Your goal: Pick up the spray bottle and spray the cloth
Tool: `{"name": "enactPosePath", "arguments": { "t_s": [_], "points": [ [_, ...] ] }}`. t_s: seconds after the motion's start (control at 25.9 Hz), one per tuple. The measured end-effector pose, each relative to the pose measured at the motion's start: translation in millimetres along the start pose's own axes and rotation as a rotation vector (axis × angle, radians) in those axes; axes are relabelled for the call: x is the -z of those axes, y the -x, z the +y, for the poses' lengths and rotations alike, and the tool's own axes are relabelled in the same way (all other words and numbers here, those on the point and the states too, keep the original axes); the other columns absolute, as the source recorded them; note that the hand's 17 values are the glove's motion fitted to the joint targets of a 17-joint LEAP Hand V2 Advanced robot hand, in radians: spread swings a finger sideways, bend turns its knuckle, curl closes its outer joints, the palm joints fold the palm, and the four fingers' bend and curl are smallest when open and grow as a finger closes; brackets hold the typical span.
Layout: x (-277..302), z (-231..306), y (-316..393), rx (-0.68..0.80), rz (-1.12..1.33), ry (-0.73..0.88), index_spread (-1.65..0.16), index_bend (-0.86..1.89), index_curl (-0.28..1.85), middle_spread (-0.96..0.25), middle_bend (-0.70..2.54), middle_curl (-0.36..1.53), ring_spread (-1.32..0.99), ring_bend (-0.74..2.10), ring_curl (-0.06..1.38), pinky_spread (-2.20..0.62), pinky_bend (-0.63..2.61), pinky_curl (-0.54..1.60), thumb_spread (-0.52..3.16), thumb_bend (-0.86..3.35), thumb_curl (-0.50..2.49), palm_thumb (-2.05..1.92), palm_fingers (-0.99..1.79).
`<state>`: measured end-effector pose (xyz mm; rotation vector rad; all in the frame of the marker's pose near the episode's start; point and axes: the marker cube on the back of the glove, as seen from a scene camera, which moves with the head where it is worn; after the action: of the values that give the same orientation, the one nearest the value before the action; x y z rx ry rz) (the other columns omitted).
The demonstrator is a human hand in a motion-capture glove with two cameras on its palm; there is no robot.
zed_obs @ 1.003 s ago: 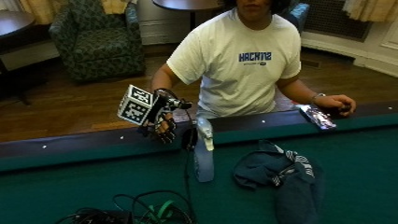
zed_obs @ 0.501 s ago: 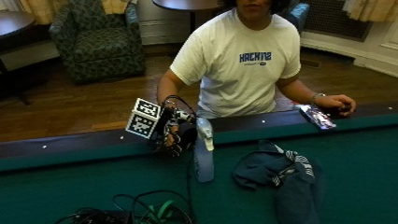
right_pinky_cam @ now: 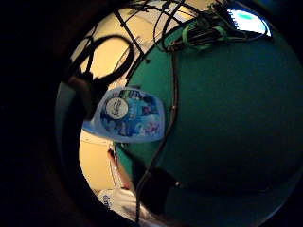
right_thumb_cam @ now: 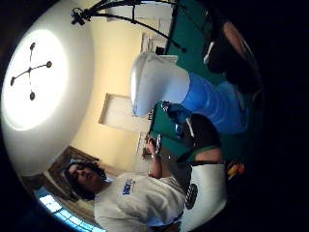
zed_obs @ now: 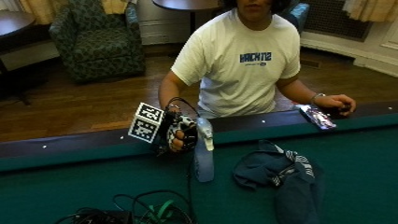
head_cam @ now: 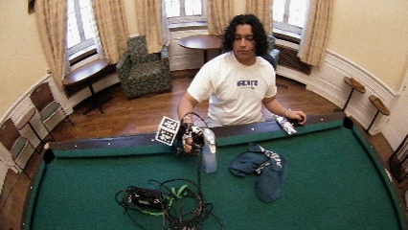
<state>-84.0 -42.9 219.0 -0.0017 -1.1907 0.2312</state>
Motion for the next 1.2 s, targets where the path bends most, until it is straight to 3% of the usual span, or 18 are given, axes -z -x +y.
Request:
{"name": "enactPosePath", "arguments": {
  "t_s": [0.27, 0.66, 0.89, 1.2],
  "points": [
    [-2.7, 0.5, 0.7, 0.019, -0.044, -0.027, -0.33, 0.34, 0.33, -0.22, 0.39, 0.47, -0.22, 0.6, 0.42, -0.17, 0.57, 0.44, 0.65, 0.11, 0.52, 1.06, 1.3],
    [-0.6, 6.1, -0.8, -0.004, -0.108, -0.023, -0.3, 0.59, 0.48, -0.27, 0.55, 0.6, -0.24, 0.77, 0.53, -0.15, 0.68, 0.54, 0.41, 0.11, 0.62, 1.12, 1.22],
    [-6.0, 7.0, 1.5, -0.004, -0.071, 0.037, -0.31, 0.34, 0.46, -0.25, 0.45, 0.58, -0.22, 0.72, 0.53, -0.22, 0.6, 0.51, 0.48, -0.02, 0.62, 0.99, 0.9],
    [-16.2, -1.3, 9.9, 0.01, -0.067, 0.066, -0.36, 0.14, 0.38, -0.22, 0.4, 0.53, -0.18, 0.59, 0.47, 0.0, 0.38, 0.43, 0.79, -0.05, 0.57, 0.86, 0.64]
  ]
}}
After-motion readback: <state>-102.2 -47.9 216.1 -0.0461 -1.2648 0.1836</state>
